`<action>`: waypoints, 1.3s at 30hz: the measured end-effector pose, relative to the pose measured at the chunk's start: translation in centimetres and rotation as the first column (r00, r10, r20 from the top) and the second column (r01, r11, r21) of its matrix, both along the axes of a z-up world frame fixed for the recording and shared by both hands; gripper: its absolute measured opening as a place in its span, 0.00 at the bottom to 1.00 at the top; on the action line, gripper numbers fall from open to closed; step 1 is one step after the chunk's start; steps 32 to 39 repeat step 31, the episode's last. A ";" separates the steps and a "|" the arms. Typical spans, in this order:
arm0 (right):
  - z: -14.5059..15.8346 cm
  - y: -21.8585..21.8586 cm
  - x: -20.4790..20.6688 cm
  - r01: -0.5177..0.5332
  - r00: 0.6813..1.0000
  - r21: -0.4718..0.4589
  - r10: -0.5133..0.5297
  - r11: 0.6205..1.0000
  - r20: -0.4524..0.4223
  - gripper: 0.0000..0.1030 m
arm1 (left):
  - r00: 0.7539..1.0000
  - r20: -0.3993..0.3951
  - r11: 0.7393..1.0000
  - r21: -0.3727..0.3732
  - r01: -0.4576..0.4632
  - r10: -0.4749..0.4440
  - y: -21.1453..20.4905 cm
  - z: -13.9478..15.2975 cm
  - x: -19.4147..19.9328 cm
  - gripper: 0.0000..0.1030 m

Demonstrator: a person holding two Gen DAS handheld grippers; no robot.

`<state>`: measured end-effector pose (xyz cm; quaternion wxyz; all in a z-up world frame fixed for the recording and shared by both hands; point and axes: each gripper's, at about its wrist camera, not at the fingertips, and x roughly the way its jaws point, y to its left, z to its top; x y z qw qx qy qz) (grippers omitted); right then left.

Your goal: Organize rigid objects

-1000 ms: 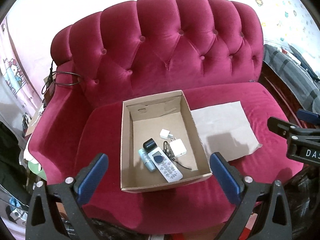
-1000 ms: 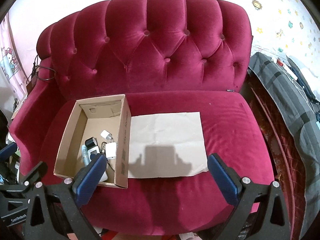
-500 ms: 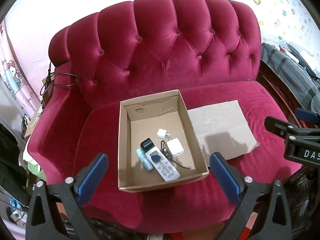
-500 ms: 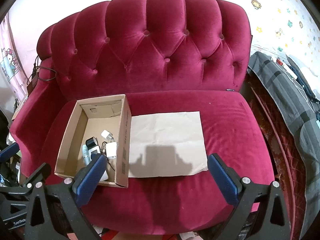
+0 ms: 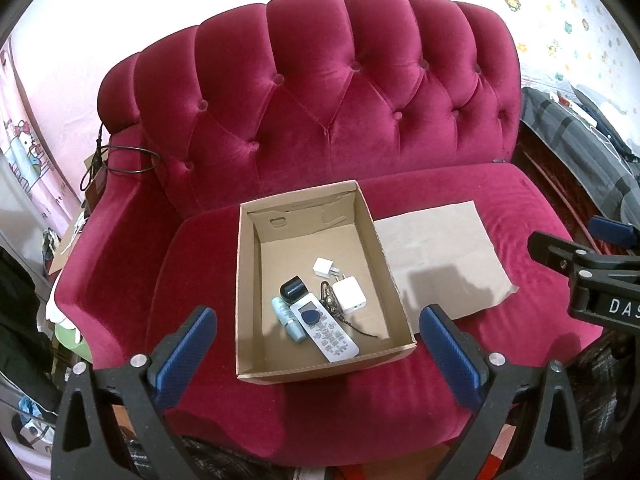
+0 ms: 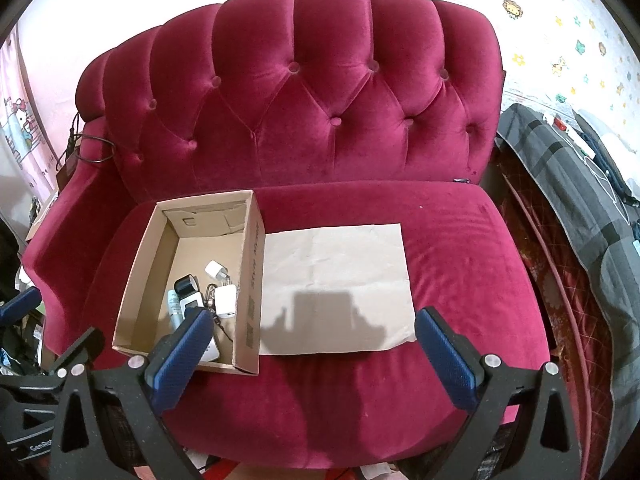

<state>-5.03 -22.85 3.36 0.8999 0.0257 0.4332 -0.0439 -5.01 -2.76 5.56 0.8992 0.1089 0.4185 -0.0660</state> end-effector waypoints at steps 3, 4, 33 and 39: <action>0.1 0.2 -0.1 0.003 1.000 0.000 -0.003 1.000 0.004 1.00 | 1.000 -0.001 1.000 -0.003 0.001 -0.001 0.0 0.0 0.0 1.00; 0.1 0.3 -0.2 0.006 1.000 0.002 -0.006 1.000 0.005 1.00 | 1.000 0.000 1.000 -0.002 0.001 -0.001 0.0 0.0 0.0 1.00; 0.0 0.3 0.3 0.003 1.000 0.016 -0.003 1.000 0.000 1.00 | 1.000 -0.014 1.000 0.000 0.003 -0.003 0.1 -0.3 0.4 1.00; 0.0 0.3 0.3 0.003 1.000 0.016 -0.003 1.000 0.000 1.00 | 1.000 -0.014 1.000 0.000 0.003 -0.003 0.1 -0.3 0.4 1.00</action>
